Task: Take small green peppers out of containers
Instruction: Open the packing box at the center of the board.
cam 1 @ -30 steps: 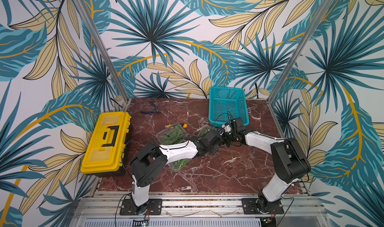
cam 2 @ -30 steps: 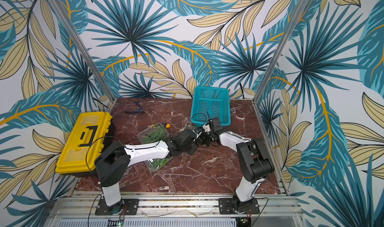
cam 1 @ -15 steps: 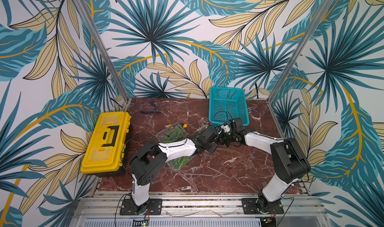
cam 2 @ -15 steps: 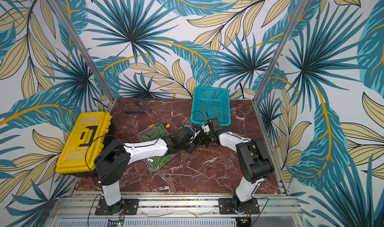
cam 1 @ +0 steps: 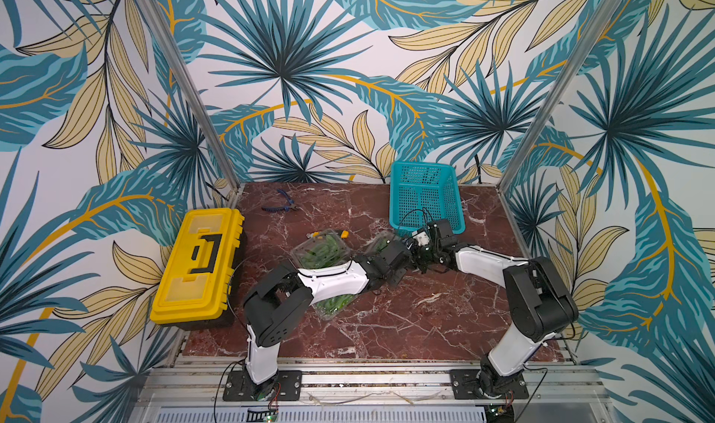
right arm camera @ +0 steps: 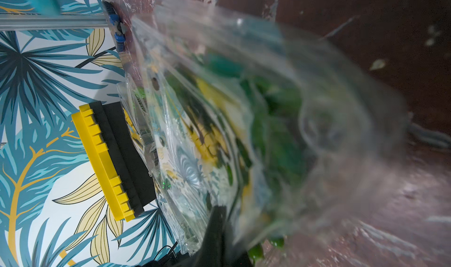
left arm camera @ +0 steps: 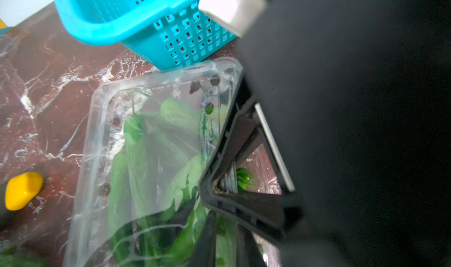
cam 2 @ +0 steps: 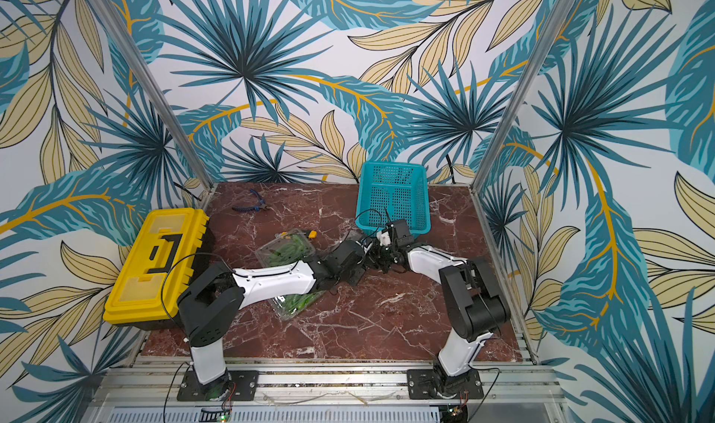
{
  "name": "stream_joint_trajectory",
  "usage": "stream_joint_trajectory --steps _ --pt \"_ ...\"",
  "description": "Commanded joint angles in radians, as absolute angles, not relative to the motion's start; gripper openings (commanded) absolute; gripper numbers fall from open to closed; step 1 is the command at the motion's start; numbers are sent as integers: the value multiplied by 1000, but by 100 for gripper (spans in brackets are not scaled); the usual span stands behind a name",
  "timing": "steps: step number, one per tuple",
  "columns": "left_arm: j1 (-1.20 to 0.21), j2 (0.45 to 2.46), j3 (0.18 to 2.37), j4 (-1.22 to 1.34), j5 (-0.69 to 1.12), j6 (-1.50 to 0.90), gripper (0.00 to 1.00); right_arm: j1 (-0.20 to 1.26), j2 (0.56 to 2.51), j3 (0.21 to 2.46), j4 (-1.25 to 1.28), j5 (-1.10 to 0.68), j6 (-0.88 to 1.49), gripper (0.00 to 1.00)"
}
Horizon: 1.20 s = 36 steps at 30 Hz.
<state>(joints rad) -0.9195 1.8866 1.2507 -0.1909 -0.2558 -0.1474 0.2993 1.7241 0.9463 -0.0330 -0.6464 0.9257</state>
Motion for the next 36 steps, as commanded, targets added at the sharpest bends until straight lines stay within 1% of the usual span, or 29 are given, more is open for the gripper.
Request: stream_joint_trajectory --steps 1,4,6,8,10,11,13,14,17,20,28,31,36 --pt "-907 1951 1278 -301 -292 -118 8 313 1697 936 -33 -731 934 0" --pt "-900 1965 1296 -316 -260 -123 4 314 1693 936 -38 -732 929 0" --pt "-891 1964 1298 -318 -231 -131 0 314 1690 939 -48 -730 923 4" --pt "-876 1955 1296 -317 -189 -148 0 314 1682 941 -65 -724 913 12" --pt "-866 1946 1294 -316 -146 -147 0 314 1666 939 -71 -714 906 26" --pt "-864 1940 1289 -313 -127 -141 0 314 1654 938 -75 -704 901 31" --pt "-864 1930 1282 -303 -94 -130 0 314 1628 935 -78 -682 890 37" --pt "-862 1925 1280 -303 -81 -130 0 314 1614 932 -75 -670 886 39" --pt "-856 1918 1276 -300 -20 -139 0 314 1571 918 -46 -644 880 43" --pt "-849 1910 1271 -297 3 -143 0 313 1530 906 -52 -609 866 44" --pt "-833 1883 1261 -285 77 -143 0 303 1470 880 -177 -468 828 43" --pt "-830 1884 1264 -287 88 -143 0 293 1468 878 -251 -437 798 42" --pt "-828 1883 1266 -286 92 -148 0 284 1447 854 -304 -389 762 41"
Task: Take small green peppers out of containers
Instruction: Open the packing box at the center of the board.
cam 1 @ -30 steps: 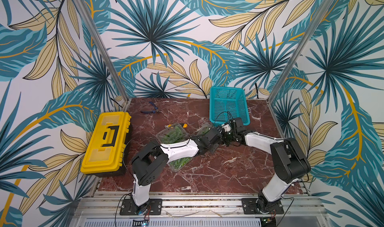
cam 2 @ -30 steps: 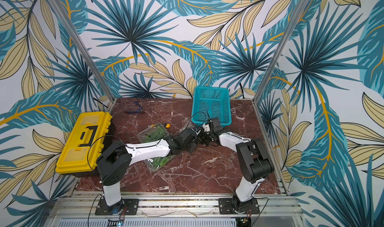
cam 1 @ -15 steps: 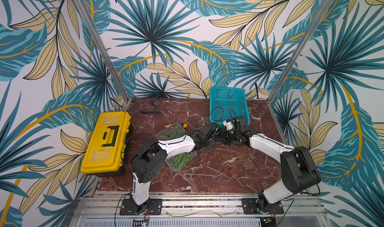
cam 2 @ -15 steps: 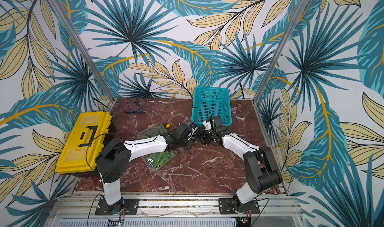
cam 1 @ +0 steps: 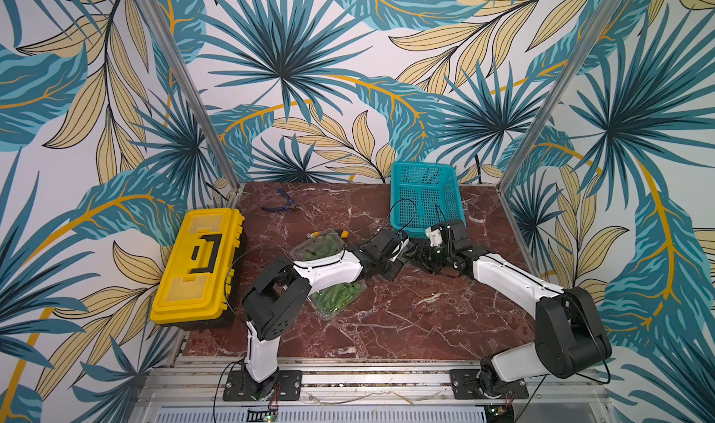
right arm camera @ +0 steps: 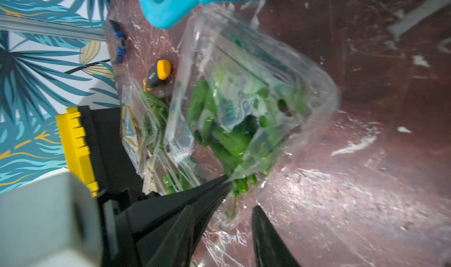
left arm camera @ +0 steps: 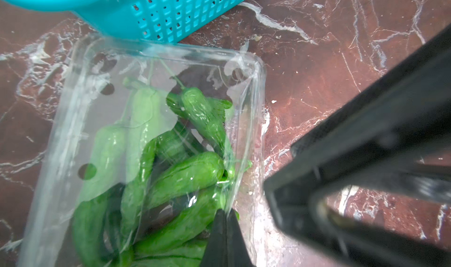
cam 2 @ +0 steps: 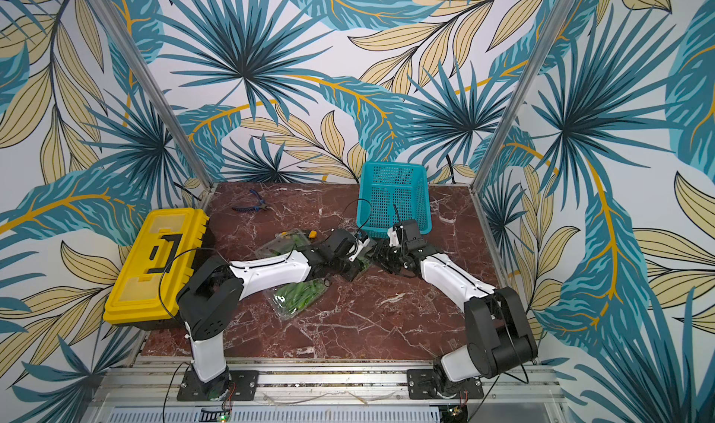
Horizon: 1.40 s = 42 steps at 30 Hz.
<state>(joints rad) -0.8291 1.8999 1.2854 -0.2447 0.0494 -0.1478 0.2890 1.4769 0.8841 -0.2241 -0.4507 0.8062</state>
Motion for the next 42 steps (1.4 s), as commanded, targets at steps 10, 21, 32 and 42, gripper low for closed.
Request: stream_joint_trajectory --steps 10,21,32,42 --pt "-828 1870 1268 -285 117 -145 0 280 1535 857 -262 -426 733 41" --pt "-828 1866 1281 -287 147 -146 0 280 1631 868 -232 -439 718 40" --pt "-708 1735 1205 -209 432 -250 0 270 1664 882 -312 -343 724 39" --pt "-624 1724 1164 -143 589 -319 0 264 1673 899 -340 -332 704 39"
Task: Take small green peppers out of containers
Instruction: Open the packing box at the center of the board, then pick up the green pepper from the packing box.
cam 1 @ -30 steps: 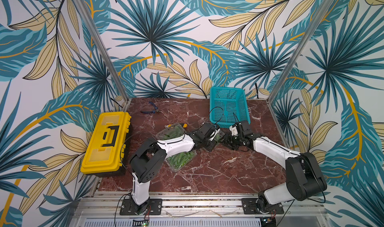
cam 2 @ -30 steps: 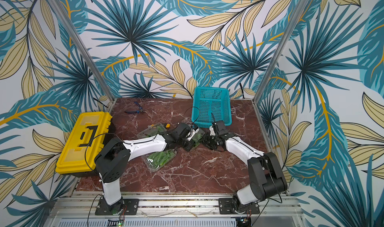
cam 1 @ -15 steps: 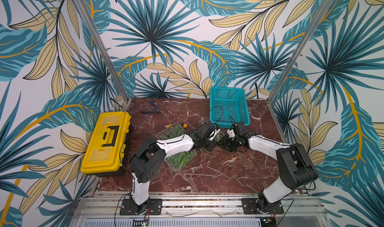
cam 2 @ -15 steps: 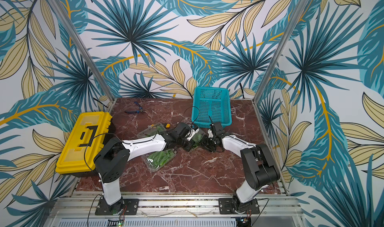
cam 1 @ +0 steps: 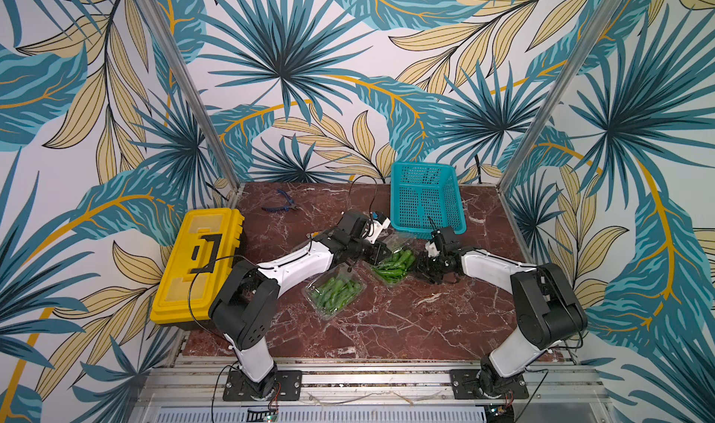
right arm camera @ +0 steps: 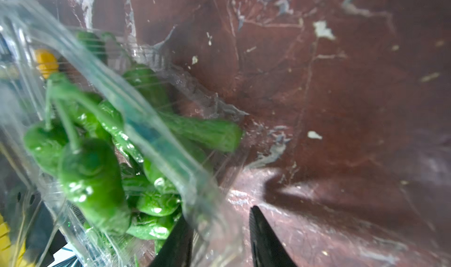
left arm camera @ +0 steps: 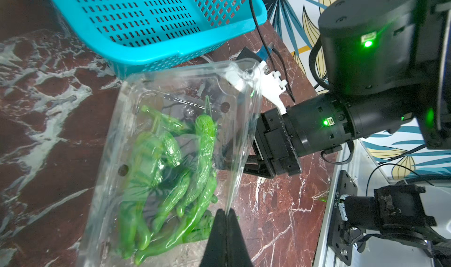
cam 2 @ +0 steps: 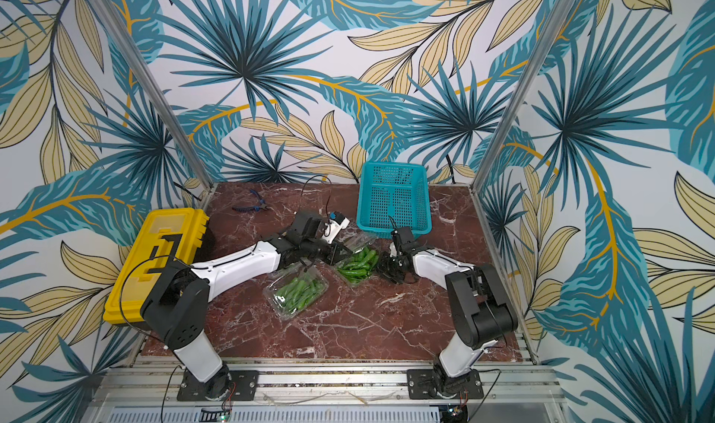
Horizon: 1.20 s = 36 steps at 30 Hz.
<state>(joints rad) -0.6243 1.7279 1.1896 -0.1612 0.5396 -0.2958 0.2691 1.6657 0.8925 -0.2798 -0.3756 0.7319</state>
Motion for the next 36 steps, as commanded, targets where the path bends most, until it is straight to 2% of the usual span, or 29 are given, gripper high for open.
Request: stream_joint_trajectory --steps 1,2,4,5,12,14,22,26,36 --pt "-622 1720 1163 -141 573 -328 0 264 1667 902 -346 -329 697 39" --pt "-619 1717 1161 -134 559 -336 0 264 1659 904 -348 -327 691 39" --pt "-614 1706 1158 -132 502 -356 15 264 1641 905 -359 -317 681 39" --pt "-609 1699 1153 -121 480 -368 16 264 1633 906 -363 -312 678 39" --pt "-603 1627 1127 -104 256 -423 57 264 1602 927 -413 -263 671 39" --pt "-603 1601 1115 -100 201 -427 64 263 1589 936 -435 -249 664 40" --pt "-603 1501 1047 -87 -109 -479 73 266 1432 931 -498 -101 673 40" --pt "-603 1488 1034 -89 -236 -510 79 275 1403 952 -484 -124 659 41" --pt "-594 1552 1054 -87 -261 -597 82 323 1599 1031 -357 -305 720 38"
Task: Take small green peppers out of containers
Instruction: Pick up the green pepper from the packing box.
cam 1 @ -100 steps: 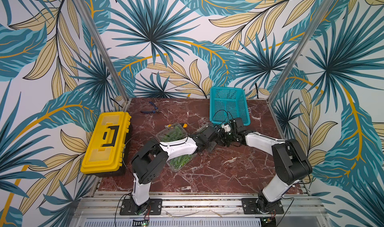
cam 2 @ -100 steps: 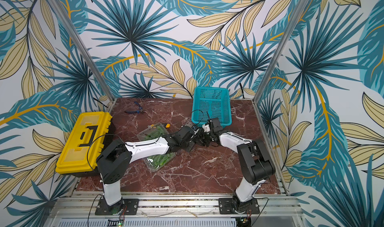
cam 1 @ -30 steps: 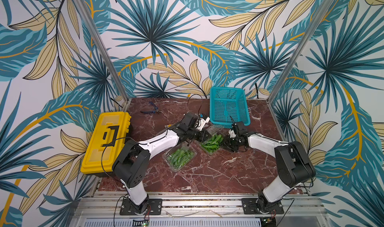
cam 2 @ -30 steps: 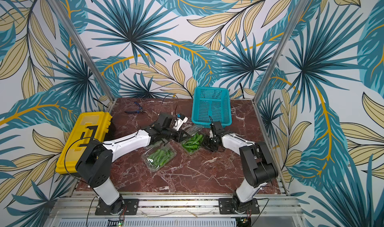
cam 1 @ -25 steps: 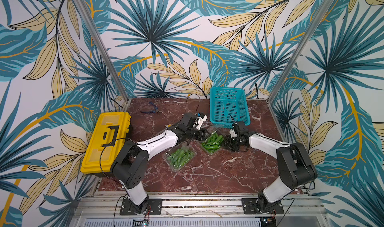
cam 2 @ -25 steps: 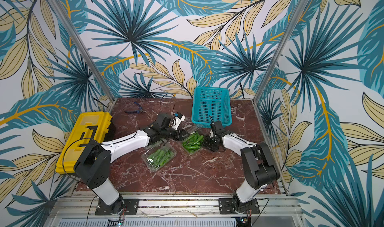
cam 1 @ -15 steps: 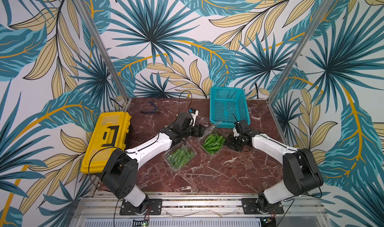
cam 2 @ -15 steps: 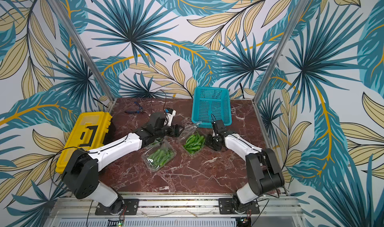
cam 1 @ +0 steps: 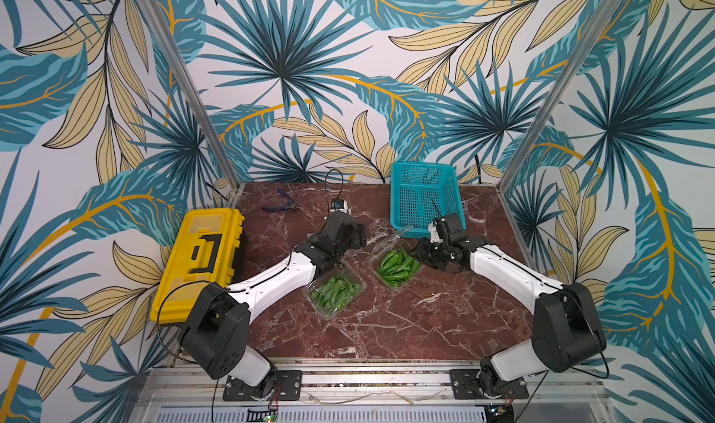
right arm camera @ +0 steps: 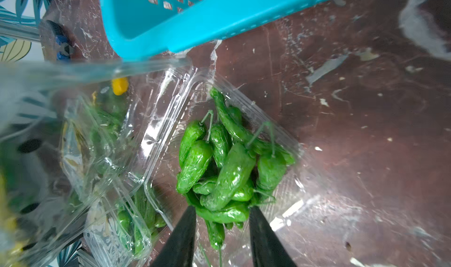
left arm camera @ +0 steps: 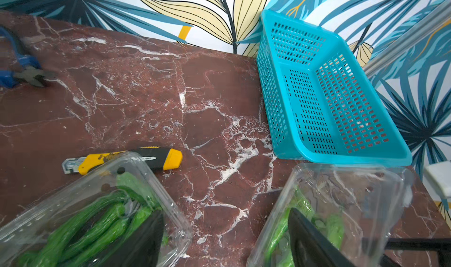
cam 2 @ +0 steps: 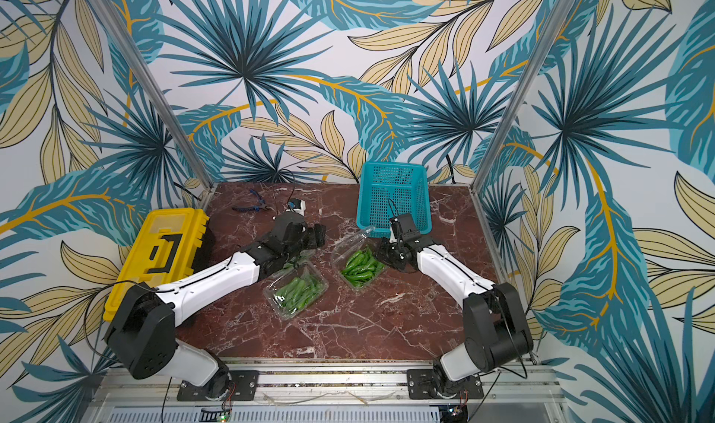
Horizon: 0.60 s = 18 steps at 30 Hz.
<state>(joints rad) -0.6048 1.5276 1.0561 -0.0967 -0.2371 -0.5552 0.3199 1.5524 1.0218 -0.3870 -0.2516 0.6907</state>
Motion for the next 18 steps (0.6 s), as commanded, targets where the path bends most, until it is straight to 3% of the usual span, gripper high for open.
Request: stream_joint_trajectory --steps 1,8,15,18 --pt "-592 1555 1051 -87 -261 -612 82 323 1621 1035 -352 -307 729 37" --pt "-586 1584 1054 -87 -246 -651 83 324 1726 1065 -295 -327 747 30" --pt "-586 1591 1056 -86 -229 -627 84 324 1707 1036 -284 -318 750 3" --pt "-586 1603 1065 -87 -207 -606 83 324 1670 1023 -270 -323 741 0"
